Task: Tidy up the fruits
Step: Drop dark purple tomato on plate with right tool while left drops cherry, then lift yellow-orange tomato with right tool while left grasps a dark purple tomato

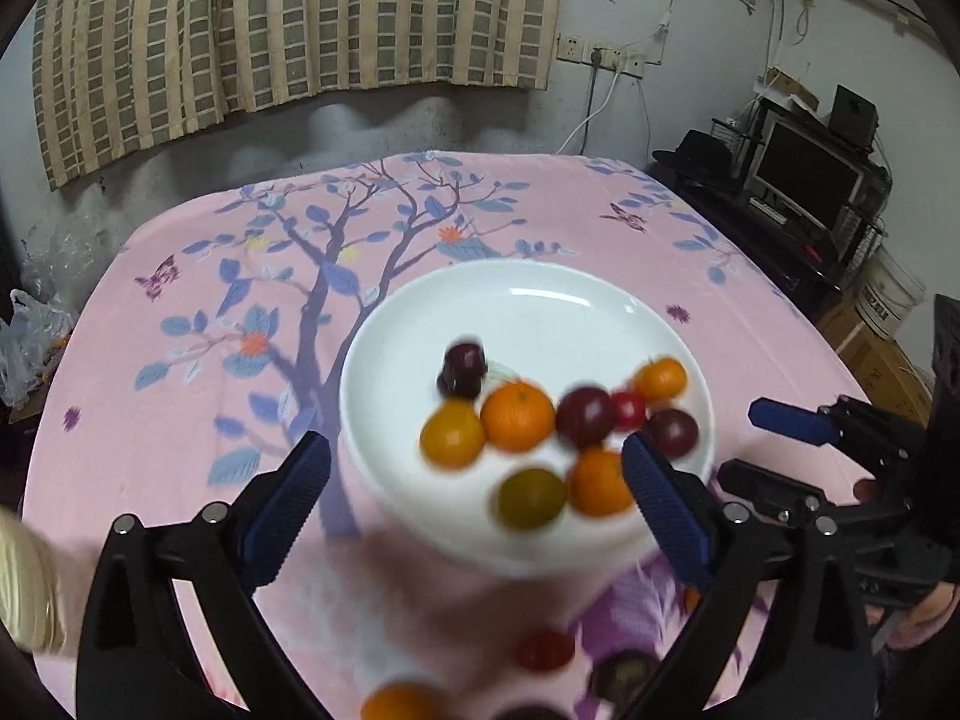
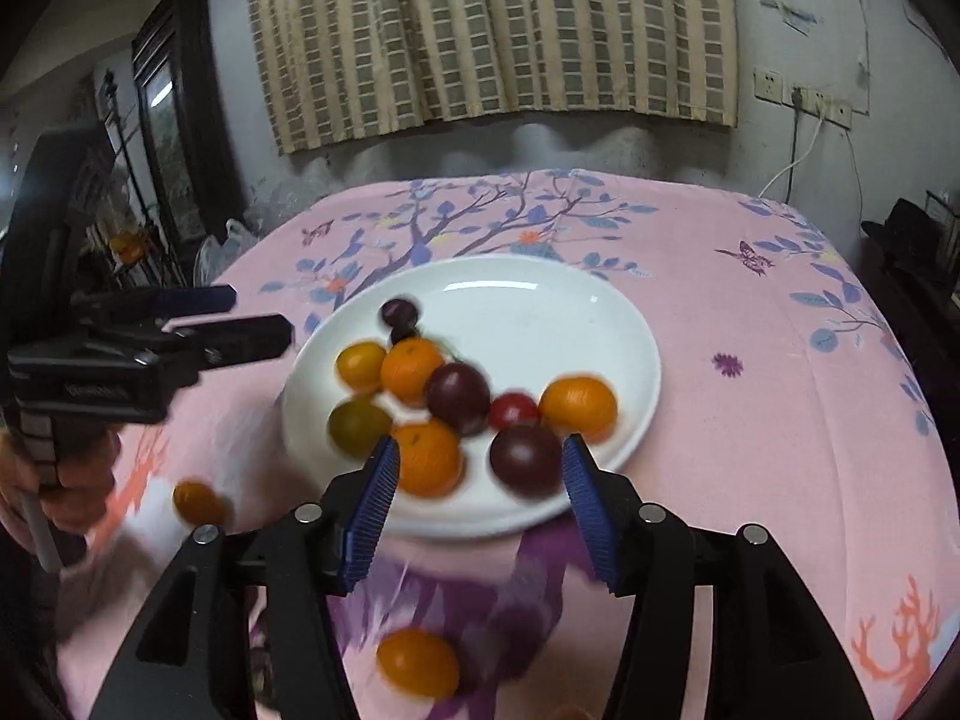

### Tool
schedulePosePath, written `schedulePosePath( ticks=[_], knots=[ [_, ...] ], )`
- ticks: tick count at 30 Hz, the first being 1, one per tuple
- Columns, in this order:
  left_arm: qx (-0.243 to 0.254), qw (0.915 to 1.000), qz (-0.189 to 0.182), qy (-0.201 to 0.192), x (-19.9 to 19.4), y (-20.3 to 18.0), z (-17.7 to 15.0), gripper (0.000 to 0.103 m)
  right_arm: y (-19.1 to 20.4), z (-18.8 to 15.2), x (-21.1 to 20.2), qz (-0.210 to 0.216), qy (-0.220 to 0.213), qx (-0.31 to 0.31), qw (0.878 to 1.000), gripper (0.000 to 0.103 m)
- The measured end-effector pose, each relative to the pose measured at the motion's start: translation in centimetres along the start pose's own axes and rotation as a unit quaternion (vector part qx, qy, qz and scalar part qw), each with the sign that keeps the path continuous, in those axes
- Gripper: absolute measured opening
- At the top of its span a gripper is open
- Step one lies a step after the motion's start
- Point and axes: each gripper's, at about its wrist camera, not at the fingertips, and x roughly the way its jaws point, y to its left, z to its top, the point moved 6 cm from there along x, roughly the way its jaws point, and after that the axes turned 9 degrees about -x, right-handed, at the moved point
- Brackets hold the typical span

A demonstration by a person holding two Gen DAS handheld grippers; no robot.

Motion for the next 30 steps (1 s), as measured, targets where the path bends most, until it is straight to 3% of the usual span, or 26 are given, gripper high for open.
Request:
schedulePosePath(
  ticks=[4, 7, 11, 15, 18, 19, 22, 23, 27, 30],
  knots=[
    [-0.043, 0.9990, -0.012, 0.002, -3.6, 1.8, -4.7, 0.097, 2.7, -3.4, -0.8, 0.022, 0.029, -0.033, 0.999, 0.057],
    [-0.042, 0.9990, -0.014, 0.009, -5.2, 2.4, -8.2, 0.097, 3.9, -5.2, -0.3, 0.015, 0.051, -0.060, 0.997, 0.057],
    [-0.038, 0.9988, -0.029, -0.011, -6.9, 2.6, -11.7, 0.097, 4.5, -6.5, 0.5, 0.004, 0.074, -0.079, 0.994, 0.057],
    [-0.040, 0.9977, -0.055, 0.000, -6.7, 2.8, -14.1, 0.097, 4.5, -7.1, 0.9, 0.007, 0.087, -0.078, 0.993, 0.052],
    [-0.045, 0.9971, -0.058, 0.019, -6.0, 2.7, -14.7, 0.097, 4.6, -7.5, 1.2, 0.009, 0.096, -0.080, 0.992, 0.044],
    [-0.045, 0.9969, -0.061, 0.021, -6.0, 2.6, -14.8, 0.097, 4.6, -7.7, 1.4, 0.009, 0.100, -0.081, 0.992, 0.036],
    [-0.032, 0.9964, -0.076, 0.020, -6.2, 1.7, -15.0, 0.096, 4.6, -7.7, 1.4, 0.009, 0.100, -0.078, 0.992, 0.036],
    [-0.021, 0.9962, -0.082, 0.020, -6.4, 1.2, -15.2, 0.094, 4.4, -7.6, 1.3, 0.011, 0.096, -0.071, 0.993, 0.036],
    [0.034, 0.9930, -0.104, 0.044, -5.9, -1.3, -16.5, 0.060, 3.8, -7.2, 1.0, 0.024, 0.089, -0.042, 0.995, 0.036],
    [0.065, 0.9903, -0.104, 0.064, -5.1, -2.8, -17.7, 0.054, 3.6, -7.2, 0.8, 0.022, 0.089, -0.039, 0.995, 0.036]
  ],
)
